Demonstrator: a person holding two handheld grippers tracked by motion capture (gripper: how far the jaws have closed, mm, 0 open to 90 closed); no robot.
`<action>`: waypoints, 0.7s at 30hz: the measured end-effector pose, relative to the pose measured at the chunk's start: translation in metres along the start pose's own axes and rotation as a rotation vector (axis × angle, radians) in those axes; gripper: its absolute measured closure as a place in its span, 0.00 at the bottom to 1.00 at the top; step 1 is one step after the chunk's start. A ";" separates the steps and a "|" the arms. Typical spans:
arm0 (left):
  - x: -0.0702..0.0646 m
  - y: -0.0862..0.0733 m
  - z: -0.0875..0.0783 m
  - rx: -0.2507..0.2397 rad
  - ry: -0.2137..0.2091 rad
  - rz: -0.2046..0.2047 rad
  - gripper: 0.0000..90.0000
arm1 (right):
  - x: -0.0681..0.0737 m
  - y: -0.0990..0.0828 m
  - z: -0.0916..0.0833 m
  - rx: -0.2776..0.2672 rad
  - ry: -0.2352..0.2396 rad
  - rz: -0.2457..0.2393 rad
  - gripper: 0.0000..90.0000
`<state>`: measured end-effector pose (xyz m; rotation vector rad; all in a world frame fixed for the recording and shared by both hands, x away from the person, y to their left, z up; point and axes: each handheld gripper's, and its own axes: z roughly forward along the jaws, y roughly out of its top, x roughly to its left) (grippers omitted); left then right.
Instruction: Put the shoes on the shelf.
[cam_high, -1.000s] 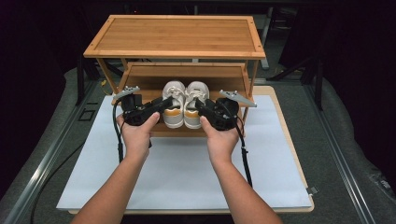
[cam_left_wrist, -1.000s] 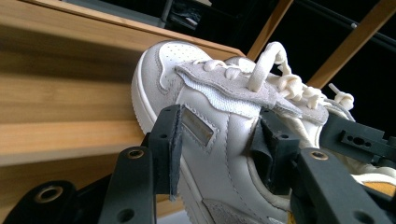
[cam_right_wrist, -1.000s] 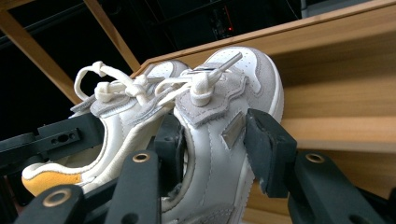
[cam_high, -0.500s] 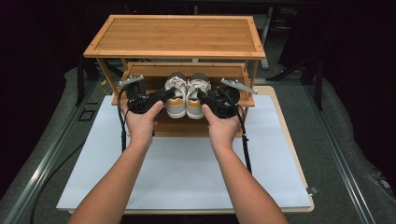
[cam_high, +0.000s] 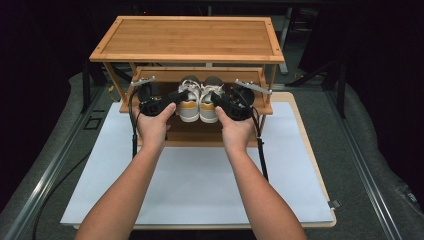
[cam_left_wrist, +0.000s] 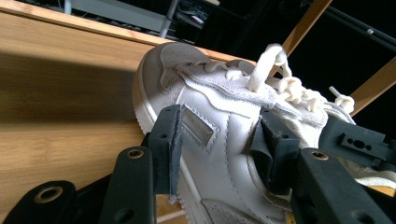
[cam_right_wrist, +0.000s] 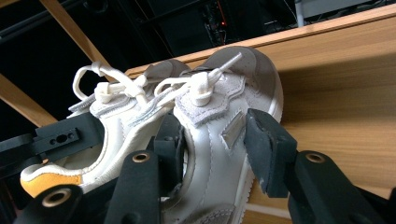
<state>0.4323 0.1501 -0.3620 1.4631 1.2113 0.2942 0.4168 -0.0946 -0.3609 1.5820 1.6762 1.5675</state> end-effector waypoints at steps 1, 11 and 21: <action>0.000 0.001 0.001 0.001 -0.003 -0.005 0.63 | 0.000 0.001 0.001 0.001 0.001 0.002 0.65; 0.009 0.006 0.012 0.025 -0.006 -0.034 0.62 | -0.007 0.006 0.014 0.025 -0.001 0.035 0.65; 0.011 0.014 0.018 0.077 -0.001 -0.062 0.59 | -0.008 0.012 0.018 0.070 -0.018 0.035 0.63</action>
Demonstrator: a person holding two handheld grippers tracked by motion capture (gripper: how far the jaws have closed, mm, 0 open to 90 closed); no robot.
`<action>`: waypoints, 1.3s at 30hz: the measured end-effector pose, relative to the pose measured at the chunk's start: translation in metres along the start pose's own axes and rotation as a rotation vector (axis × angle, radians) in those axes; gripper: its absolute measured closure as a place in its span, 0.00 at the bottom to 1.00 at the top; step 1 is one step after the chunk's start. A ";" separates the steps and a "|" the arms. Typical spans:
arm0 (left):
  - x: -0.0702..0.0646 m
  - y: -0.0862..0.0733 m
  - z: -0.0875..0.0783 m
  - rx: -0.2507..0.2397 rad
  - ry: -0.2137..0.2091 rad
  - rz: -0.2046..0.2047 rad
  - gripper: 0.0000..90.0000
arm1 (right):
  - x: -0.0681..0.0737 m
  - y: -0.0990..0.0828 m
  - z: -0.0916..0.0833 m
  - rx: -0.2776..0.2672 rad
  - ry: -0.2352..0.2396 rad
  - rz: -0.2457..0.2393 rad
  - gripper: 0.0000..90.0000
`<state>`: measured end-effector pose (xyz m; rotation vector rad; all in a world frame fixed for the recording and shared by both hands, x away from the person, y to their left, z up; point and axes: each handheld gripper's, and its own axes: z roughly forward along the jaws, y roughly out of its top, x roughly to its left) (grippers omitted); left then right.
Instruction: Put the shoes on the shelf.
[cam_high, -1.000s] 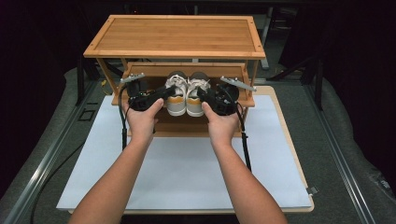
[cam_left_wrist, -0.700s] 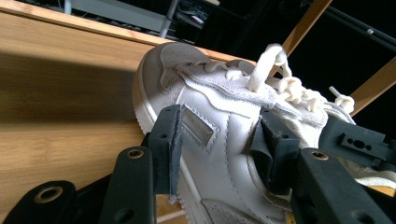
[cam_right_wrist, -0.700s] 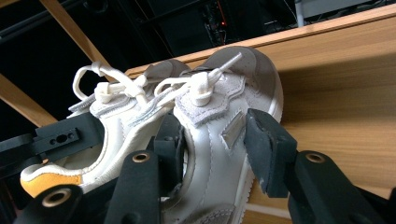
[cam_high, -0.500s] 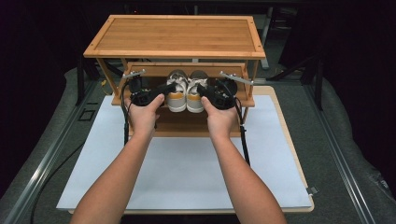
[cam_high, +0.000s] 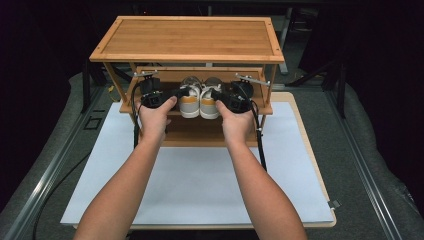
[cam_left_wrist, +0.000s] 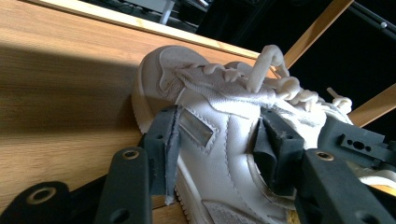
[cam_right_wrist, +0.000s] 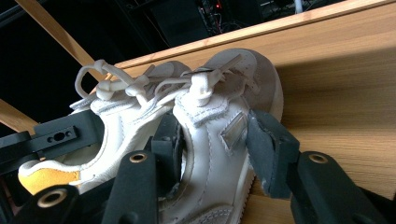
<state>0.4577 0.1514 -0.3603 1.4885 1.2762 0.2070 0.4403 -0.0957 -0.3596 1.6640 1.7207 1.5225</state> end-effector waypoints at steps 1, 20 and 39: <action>0.001 0.001 0.000 0.008 -0.006 -0.009 0.59 | 0.000 0.000 0.000 0.002 -0.001 -0.002 0.62; -0.008 0.012 -0.012 0.018 -0.009 0.025 0.59 | 0.000 0.008 0.000 0.064 -0.005 0.001 0.61; -0.010 0.007 -0.029 -0.010 -0.041 0.072 0.68 | 0.008 0.014 -0.023 0.018 0.015 -0.055 0.64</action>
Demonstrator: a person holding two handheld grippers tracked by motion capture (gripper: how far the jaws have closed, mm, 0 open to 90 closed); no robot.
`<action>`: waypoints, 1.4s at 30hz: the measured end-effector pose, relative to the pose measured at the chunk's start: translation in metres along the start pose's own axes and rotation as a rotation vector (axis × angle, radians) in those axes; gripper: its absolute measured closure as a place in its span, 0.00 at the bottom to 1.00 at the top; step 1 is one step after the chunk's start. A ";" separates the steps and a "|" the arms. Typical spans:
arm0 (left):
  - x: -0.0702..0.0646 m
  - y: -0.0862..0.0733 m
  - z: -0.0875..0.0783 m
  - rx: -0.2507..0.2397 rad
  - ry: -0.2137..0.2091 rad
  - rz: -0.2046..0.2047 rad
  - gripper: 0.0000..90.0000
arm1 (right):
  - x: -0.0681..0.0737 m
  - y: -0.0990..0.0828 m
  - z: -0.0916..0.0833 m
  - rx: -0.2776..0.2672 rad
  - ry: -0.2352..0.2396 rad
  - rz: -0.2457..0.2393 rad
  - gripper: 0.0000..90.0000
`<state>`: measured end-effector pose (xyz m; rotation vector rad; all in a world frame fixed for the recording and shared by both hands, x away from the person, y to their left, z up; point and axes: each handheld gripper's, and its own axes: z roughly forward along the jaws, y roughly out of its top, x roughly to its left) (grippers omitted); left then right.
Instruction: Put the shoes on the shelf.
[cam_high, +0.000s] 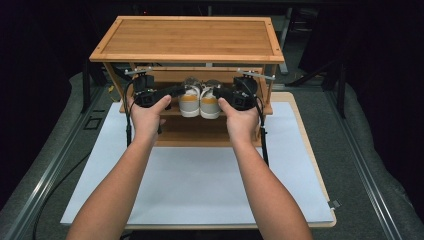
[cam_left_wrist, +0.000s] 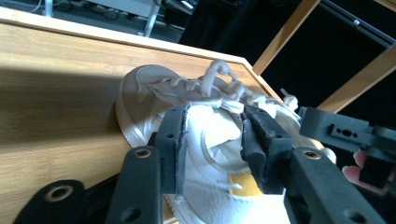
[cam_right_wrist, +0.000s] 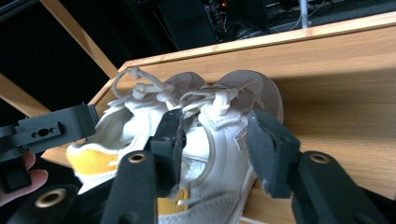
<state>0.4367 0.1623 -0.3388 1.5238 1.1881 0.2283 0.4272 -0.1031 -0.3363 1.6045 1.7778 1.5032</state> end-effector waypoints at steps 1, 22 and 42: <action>0.000 -0.001 -0.002 0.000 0.007 0.015 0.69 | 0.000 0.000 -0.002 -0.001 0.004 -0.002 0.66; 0.015 -0.015 -0.024 0.006 -0.016 0.046 0.99 | -0.010 -0.017 -0.028 -0.047 0.021 -0.054 0.91; 0.024 -0.024 -0.008 0.021 -0.009 0.017 1.00 | -0.014 -0.027 -0.014 -0.001 0.006 -0.089 1.00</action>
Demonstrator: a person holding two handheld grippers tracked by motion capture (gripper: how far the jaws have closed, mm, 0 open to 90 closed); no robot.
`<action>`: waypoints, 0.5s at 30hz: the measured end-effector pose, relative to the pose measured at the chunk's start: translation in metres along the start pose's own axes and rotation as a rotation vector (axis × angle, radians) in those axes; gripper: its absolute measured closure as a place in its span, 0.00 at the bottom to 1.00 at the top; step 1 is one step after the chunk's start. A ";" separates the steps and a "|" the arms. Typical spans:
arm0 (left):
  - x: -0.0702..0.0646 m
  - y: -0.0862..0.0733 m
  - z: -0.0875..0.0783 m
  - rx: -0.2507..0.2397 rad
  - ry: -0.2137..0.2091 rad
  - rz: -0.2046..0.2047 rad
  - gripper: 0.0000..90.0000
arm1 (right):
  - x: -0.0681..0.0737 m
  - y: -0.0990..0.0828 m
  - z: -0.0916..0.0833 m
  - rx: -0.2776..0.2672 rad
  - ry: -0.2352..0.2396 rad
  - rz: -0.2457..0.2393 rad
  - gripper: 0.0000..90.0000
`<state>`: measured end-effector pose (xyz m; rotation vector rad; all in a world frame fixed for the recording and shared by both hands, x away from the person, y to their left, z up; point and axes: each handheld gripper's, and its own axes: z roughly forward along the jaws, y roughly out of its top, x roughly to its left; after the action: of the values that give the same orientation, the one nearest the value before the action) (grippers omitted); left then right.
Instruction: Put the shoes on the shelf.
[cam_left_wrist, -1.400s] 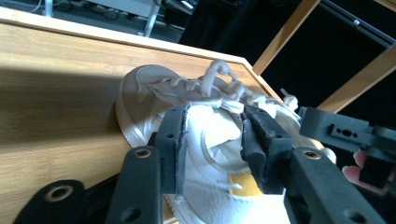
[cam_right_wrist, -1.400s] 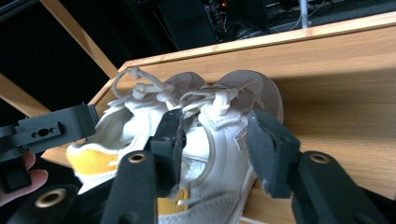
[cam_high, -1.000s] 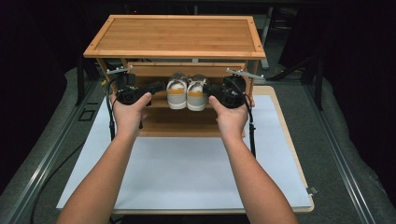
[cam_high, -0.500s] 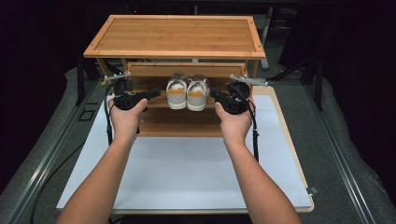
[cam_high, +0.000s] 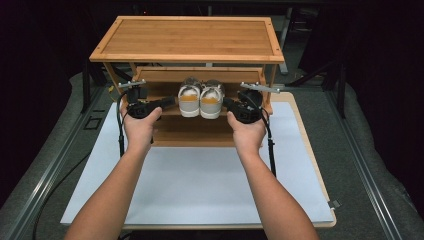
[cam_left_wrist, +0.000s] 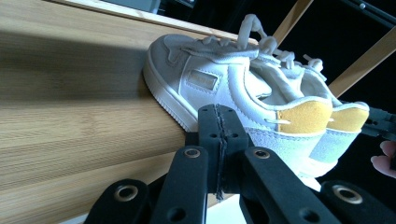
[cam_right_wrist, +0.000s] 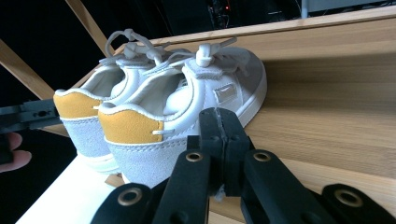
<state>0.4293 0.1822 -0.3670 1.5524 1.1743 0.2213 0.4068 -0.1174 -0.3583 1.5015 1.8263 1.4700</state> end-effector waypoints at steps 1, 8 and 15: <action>0.000 0.000 0.000 0.000 0.000 0.000 1.00 | 0.000 0.000 0.000 0.000 0.000 0.000 1.00; 0.000 -0.001 0.009 0.003 0.000 -0.011 1.00 | -0.011 -0.006 0.008 0.010 0.005 0.066 1.00; 0.000 -0.002 0.014 0.002 0.008 -0.005 1.00 | -0.010 -0.007 0.014 0.008 0.036 0.071 1.00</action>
<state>0.4376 0.1729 -0.3733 1.5518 1.1847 0.2226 0.4178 -0.1186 -0.3730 1.5683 1.8191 1.5331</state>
